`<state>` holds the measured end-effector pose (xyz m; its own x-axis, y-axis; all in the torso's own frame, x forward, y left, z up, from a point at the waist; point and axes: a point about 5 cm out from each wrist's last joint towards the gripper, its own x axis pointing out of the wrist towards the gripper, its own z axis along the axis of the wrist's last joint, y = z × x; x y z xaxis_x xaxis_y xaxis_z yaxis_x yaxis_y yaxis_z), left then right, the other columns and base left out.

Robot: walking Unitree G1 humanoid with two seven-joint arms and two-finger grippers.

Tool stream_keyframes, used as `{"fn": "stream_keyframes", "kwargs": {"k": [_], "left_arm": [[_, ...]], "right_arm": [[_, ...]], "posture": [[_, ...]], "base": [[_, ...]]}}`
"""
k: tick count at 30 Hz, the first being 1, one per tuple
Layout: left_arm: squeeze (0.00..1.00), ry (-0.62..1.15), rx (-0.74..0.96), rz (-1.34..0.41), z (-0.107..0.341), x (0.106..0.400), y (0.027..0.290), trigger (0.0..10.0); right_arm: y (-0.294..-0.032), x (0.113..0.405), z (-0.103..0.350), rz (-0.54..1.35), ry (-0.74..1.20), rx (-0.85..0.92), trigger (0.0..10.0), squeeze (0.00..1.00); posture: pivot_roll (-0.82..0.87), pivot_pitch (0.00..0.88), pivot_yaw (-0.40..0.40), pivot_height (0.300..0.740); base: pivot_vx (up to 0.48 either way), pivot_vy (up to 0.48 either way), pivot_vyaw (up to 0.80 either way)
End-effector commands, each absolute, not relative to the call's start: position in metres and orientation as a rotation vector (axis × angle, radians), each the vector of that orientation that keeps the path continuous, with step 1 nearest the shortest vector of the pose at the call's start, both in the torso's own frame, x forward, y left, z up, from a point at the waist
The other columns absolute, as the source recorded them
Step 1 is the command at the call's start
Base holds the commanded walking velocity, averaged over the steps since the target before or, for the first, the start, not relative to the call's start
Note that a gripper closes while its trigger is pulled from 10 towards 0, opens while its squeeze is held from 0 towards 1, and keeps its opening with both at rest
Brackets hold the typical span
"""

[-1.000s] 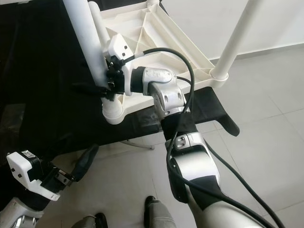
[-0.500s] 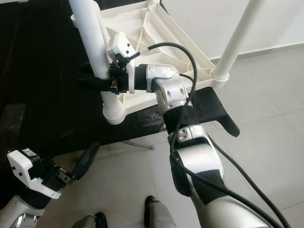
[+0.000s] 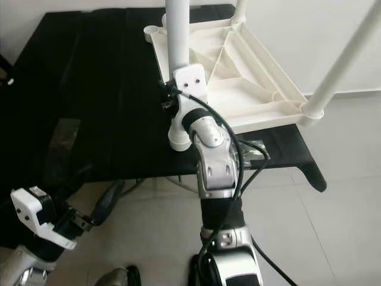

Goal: Building children table

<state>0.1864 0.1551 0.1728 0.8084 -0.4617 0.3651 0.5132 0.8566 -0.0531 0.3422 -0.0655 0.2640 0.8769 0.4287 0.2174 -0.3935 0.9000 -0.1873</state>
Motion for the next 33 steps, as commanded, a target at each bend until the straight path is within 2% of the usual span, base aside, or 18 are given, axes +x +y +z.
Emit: {"fn": "stream_keyframes", "kwargs": {"k": [1, 5, 6, 7, 8, 9, 10, 14, 15, 16, 18, 19, 20, 21, 22, 23, 33], "left_arm": [[0.0, -0.327, -0.146, -0.524, 0.167, 0.186, 0.156, 10.0], [0.0, -0.329, -0.146, -0.519, 0.167, 0.186, 0.156, 10.0], [0.0, -0.33, -0.146, -0.518, 0.167, 0.187, 0.156, 10.0], [0.0, -0.33, -0.147, -0.518, 0.167, 0.187, 0.156, 10.0], [0.0, -0.33, -0.147, -0.518, 0.167, 0.187, 0.156, 10.0], [0.0, -0.329, -0.147, -0.52, 0.167, 0.187, 0.156, 10.0], [0.0, -0.33, -0.147, -0.52, 0.168, 0.187, 0.156, 10.0], [0.0, -0.331, -0.148, -0.519, 0.168, 0.186, 0.155, 10.0], [0.0, -0.332, -0.149, -0.518, 0.169, 0.186, 0.155, 10.0], [0.0, -0.332, -0.149, -0.518, 0.169, 0.186, 0.155, 10.0], [0.0, -0.332, -0.149, -0.518, 0.169, 0.185, 0.155, 10.0], [0.0, -0.332, -0.149, -0.518, 0.169, 0.185, 0.155, 10.0], [0.0, -0.332, -0.149, -0.518, 0.17, 0.185, 0.155, 10.0], [0.0, -0.332, -0.149, -0.518, 0.17, 0.185, 0.155, 10.0], [0.0, -0.333, -0.15, -0.518, 0.17, 0.184, 0.155, 10.0], [0.0, -0.333, -0.15, -0.518, 0.17, 0.183, 0.155, 10.0], [0.0, -0.341, -0.146, -0.517, 0.176, 0.176, 0.158, 10.0]], "right_arm": [[-0.04, 0.342, 0.228, 0.516, -0.107, -0.116, 0.0, 0.0], [-0.041, 0.343, 0.238, 0.492, -0.118, -0.129, 0.0, 0.0], [-0.043, 0.345, 0.243, 0.484, -0.126, -0.137, 6.0, 0.0], [-0.043, 0.348, 0.248, 0.499, -0.144, -0.151, 10.0, 0.0], [-0.043, 0.348, 0.248, 0.499, -0.144, -0.151, 10.0, 0.0], [-0.043, 0.355, 0.265, 0.606, -0.215, -0.155, 10.0, 0.63], [-0.043, 0.357, 0.273, 0.654, -0.243, -0.147, 10.0, 1.0], [-0.046, 0.362, 0.285, 0.804, -0.271, -0.118, 10.0, 1.0], [-0.048, 0.359, 0.298, 1.003, -0.308, -0.138, 10.0, 1.0], [-0.048, 0.359, 0.298, 1.003, -0.308, -0.138, 10.0, 1.0], [-0.051, 0.355, 0.307, 1.156, -0.331, -0.187, 10.0, 1.0], [-0.051, 0.355, 0.307, 1.156, -0.331, -0.187, 10.0, 1.0], [-0.054, 0.353, 0.308, 1.26, -0.325, -0.26, 10.0, 0.98], [-0.054, 0.353, 0.308, 1.26, -0.325, -0.26, 10.0, 0.98], [-0.058, 0.352, 0.309, 1.34, -0.312, -0.306, 10.0, 0.33], [-0.062, 0.356, 0.312, 1.379, -0.289, -0.339, 10.0, 0.0], [-0.064, 0.37, 0.32, 1.516, -0.214, -0.392, 10.0, 0.0]], "posture": [[-0.06, 0.27, -0.017, 0.74], [-0.06, 0.268, -0.017, 0.74], [-0.06, 0.268, -0.017, 0.74], [-0.06, 0.268, -0.017, 0.74], [-0.06, 0.268, -0.017, 0.74], [-0.05, 0.27, -0.016, 0.74], [-0.04, 0.277, -0.013, 0.74], [-0.03, 0.277, -0.012, 0.74], [-0.01, 0.282, -0.01, 0.74], [-0.01, 0.282, -0.01, 0.74], [-0.01, 0.287, -0.011, 0.74], [-0.01, 0.287, -0.011, 0.74], [-0.01, 0.287, -0.011, 0.74], [-0.01, 0.287, -0.011, 0.74], [-0.01, 0.293, -0.012, 0.74], [0.0, 0.298, -0.015, 0.74], [0.03, 0.317, -0.027, 0.74]], "base": [[0.0, 0.0, 0.0], [0.0, 0.0, 0.0], [0.0, 0.0, 0.0], [0.0, 0.0, 0.0], [0.0, 0.0, 0.0], [0.0, 0.0, 0.0], [0.0, 0.0, 0.0], [0.0, 0.0, 0.0], [0.0, 0.0, 0.0], [0.0, 0.0, 0.0], [0.0, 0.0, 0.0], [0.0, 0.0, 0.0], [0.0, 0.0, 0.0], [0.0, 0.0, 0.0], [0.0, 0.0, 0.0], [0.0, 0.0, 0.0], [0.0, 0.0, 0.0]]}}
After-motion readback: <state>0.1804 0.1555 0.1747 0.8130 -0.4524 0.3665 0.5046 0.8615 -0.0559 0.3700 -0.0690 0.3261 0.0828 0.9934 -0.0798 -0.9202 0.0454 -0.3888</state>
